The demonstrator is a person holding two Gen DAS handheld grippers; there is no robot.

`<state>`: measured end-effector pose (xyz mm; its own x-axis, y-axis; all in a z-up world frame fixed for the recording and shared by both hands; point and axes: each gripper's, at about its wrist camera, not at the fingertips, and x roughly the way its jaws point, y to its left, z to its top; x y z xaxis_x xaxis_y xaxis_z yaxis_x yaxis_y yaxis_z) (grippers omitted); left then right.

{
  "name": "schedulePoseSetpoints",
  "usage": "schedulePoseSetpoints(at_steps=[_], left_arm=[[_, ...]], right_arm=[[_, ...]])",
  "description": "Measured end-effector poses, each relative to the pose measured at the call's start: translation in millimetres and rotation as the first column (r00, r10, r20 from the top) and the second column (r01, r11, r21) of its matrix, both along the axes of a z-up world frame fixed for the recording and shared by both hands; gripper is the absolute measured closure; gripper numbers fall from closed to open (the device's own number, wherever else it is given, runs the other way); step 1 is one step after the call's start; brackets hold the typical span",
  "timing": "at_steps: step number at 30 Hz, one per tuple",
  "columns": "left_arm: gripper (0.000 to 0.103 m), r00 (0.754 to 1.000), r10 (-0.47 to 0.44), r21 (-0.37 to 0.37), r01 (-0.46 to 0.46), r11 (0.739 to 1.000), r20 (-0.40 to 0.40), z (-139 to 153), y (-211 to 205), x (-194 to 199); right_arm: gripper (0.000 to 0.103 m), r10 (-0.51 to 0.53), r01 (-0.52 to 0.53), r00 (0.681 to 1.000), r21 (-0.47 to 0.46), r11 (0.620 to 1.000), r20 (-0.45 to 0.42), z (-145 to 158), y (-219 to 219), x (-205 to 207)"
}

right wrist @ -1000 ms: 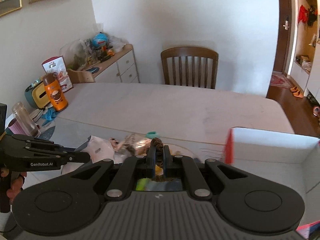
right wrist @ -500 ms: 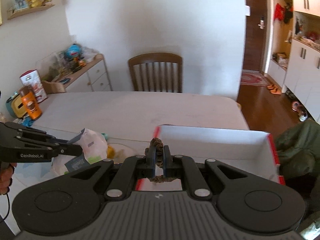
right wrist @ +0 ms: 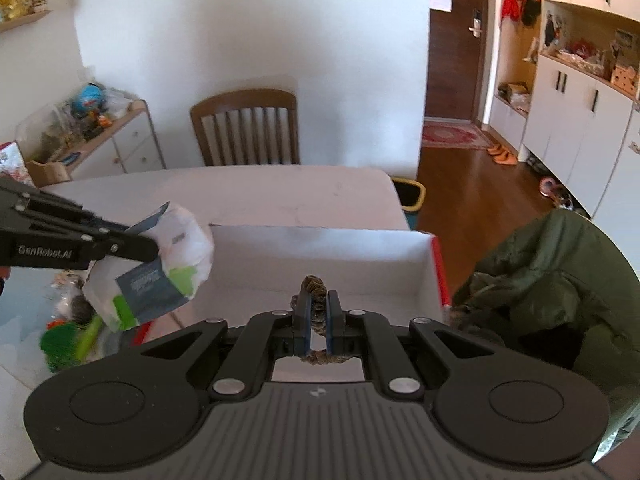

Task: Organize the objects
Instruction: 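Carry the hair tie and plastic bag with both grippers over the red box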

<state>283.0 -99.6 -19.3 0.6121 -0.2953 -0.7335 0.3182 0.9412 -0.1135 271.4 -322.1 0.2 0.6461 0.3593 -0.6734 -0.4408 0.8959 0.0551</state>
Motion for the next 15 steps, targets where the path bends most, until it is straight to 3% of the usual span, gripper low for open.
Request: schedulePoseSetpoints(at_steps=[15], left_arm=[[0.095, 0.993, -0.089, 0.103, 0.097, 0.99, -0.08, -63.4, -78.2, 57.7]], right_arm=[[0.097, -0.025, 0.016, 0.994, -0.078, 0.997, -0.106, -54.2, -7.1, 41.1]])
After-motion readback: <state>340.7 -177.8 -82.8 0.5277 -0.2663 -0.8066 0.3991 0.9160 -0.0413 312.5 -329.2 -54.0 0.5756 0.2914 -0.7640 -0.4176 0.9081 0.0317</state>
